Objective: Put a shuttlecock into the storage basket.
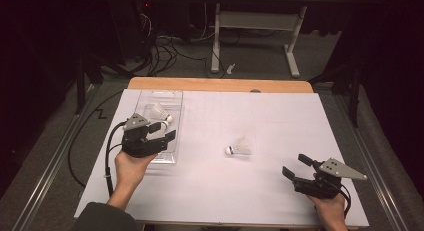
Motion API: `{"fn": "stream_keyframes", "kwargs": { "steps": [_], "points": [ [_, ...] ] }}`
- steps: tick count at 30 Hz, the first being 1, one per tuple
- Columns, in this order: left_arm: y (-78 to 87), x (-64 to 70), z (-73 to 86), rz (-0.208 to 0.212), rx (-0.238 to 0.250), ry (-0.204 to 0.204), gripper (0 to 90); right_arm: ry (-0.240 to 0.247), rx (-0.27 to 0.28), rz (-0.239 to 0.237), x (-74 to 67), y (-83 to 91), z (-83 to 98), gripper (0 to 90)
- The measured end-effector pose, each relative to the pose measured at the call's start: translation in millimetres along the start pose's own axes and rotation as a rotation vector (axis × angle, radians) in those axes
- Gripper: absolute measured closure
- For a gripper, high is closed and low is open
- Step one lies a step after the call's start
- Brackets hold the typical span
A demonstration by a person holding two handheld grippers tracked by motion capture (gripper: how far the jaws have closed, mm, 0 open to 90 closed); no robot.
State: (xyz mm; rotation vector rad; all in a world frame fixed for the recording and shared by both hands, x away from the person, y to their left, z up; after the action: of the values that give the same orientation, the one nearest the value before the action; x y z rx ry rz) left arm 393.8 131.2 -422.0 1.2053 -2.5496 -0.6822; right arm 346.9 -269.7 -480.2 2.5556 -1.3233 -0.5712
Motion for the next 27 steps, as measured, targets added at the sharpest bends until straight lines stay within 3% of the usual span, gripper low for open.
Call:
{"fn": "stream_keyframes", "kwargs": {
  "steps": [27],
  "points": [
    [20.3, 2.0, 19.3, -0.025, 0.052, 0.011, 37.3, -0.01, 0.001, 0.005, 1.3, -0.8, -0.3, 21.1]
  ]
}}
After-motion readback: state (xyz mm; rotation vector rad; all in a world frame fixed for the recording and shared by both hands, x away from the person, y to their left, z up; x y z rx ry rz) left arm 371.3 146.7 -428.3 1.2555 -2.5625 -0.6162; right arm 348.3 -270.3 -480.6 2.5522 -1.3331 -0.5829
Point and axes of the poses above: each handheld gripper's, and its own axes: y roughly backward along the jaws, z roughly out of its underside, x roughly to its right, the point moved 9 cm from there along -y, roughly forward along the jaws, and after that the axes turned 10 degrees about -y, right-handed, at the moved point
